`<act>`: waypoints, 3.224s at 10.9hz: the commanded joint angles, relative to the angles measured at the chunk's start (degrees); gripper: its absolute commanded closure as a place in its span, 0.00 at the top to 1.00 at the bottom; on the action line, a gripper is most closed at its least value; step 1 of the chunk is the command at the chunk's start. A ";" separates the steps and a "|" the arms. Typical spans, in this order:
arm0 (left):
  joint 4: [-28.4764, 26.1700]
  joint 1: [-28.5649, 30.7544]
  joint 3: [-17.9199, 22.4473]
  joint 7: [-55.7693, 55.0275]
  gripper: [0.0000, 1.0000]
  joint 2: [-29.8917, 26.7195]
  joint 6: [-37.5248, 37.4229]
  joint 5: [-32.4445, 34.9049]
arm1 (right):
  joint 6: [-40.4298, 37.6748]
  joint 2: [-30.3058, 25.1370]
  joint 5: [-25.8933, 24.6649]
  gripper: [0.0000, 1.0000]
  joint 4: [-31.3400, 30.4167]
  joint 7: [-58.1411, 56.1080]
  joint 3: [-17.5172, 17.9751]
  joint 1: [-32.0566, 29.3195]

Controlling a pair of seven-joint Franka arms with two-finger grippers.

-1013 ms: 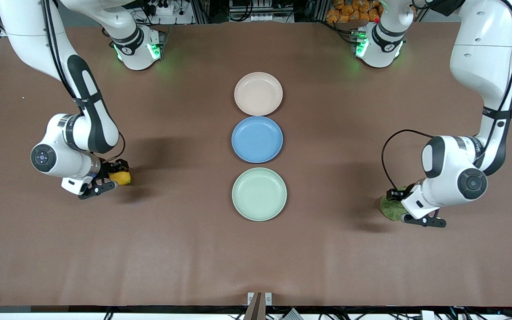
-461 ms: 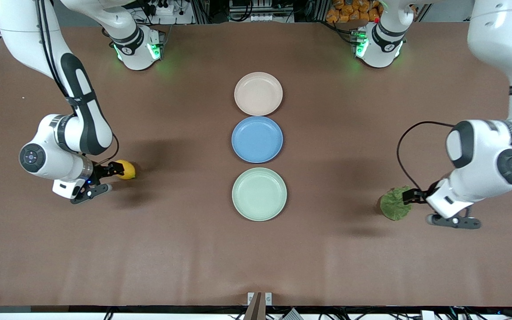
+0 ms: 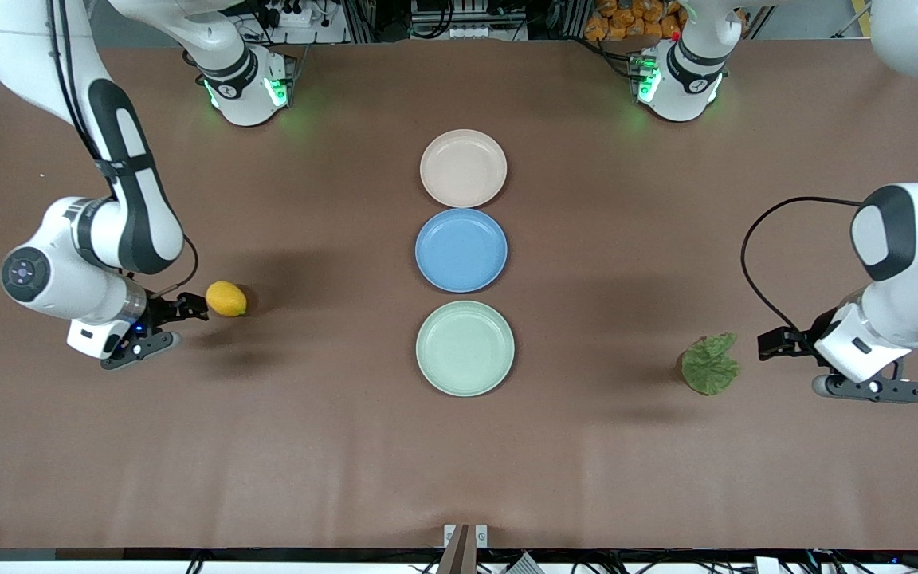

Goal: Pick lemon and lettuce from plates

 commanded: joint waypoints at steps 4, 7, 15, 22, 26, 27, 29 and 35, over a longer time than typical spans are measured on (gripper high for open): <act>0.35 -0.16 -0.49 0.13 1.00 -5.95 -4.02 0.57 | -5.92 -11.42 -6.83 1.00 -2.36 7.94 11.59 -11.06; 0.26 0.11 -0.41 0.04 1.00 -8.50 -4.46 0.31 | -15.85 -20.11 -11.16 1.00 -2.10 16.58 12.49 -9.92; 0.26 0.46 -0.14 -4.44 1.00 -14.48 -10.61 -1.63 | -35.03 -24.45 -11.33 1.00 13.89 20.55 11.00 -10.09; 0.43 0.72 -0.49 -4.45 1.00 -19.66 -17.63 -2.77 | -38.55 -24.63 -11.25 1.00 21.36 20.37 10.99 -9.83; 3.42 0.81 -0.41 -4.53 1.00 -20.02 -21.16 -2.77 | -40.74 -25.24 -11.07 1.00 22.07 20.81 10.56 -9.83; 3.51 0.81 -0.49 -4.45 1.00 -20.02 -22.73 -2.68 | -40.66 -25.24 -11.07 1.00 22.15 20.81 10.64 -9.83; 5.53 1.33 -0.49 -4.45 1.00 -20.10 -26.16 -2.86 | -40.22 -24.54 -10.73 1.00 23.81 20.20 10.64 -9.83; 6.50 1.25 -0.58 -4.36 1.00 -21.77 -31.00 -2.77 | -40.75 -24.36 -10.98 1.00 24.70 20.55 10.91 -9.30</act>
